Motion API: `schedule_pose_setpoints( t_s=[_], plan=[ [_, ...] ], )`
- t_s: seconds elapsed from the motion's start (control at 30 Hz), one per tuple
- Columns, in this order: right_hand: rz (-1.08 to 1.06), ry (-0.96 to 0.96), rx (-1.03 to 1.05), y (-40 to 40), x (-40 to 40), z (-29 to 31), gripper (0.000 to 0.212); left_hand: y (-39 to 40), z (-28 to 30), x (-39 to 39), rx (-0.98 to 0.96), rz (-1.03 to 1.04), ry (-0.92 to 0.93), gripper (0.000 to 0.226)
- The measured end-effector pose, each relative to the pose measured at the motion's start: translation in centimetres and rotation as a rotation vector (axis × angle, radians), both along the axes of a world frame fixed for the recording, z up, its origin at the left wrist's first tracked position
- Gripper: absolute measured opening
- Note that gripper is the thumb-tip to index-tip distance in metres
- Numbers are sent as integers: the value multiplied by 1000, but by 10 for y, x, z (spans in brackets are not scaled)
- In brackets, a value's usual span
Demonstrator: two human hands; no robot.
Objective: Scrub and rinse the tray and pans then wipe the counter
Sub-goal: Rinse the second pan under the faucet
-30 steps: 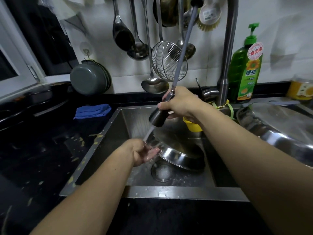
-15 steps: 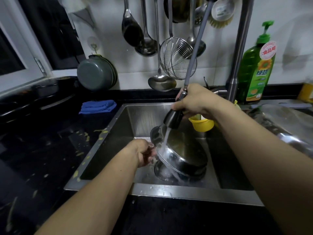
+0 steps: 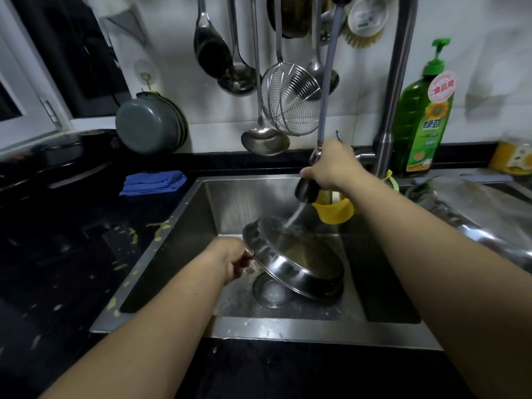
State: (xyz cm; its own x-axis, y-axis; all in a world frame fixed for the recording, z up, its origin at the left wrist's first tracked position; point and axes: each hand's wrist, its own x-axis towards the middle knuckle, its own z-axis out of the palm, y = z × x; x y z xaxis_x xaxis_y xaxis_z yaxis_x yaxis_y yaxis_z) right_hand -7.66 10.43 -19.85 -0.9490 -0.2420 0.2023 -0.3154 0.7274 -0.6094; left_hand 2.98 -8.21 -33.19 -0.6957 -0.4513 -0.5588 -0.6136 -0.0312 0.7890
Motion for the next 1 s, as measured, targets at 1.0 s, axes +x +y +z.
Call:
schedule_pose_setpoints(
  t_s=[1.0],
  plan=[
    [111, -183, -40, 57, 37, 12, 33, 8, 129, -29, -222, 22, 192, 34]
  ],
)
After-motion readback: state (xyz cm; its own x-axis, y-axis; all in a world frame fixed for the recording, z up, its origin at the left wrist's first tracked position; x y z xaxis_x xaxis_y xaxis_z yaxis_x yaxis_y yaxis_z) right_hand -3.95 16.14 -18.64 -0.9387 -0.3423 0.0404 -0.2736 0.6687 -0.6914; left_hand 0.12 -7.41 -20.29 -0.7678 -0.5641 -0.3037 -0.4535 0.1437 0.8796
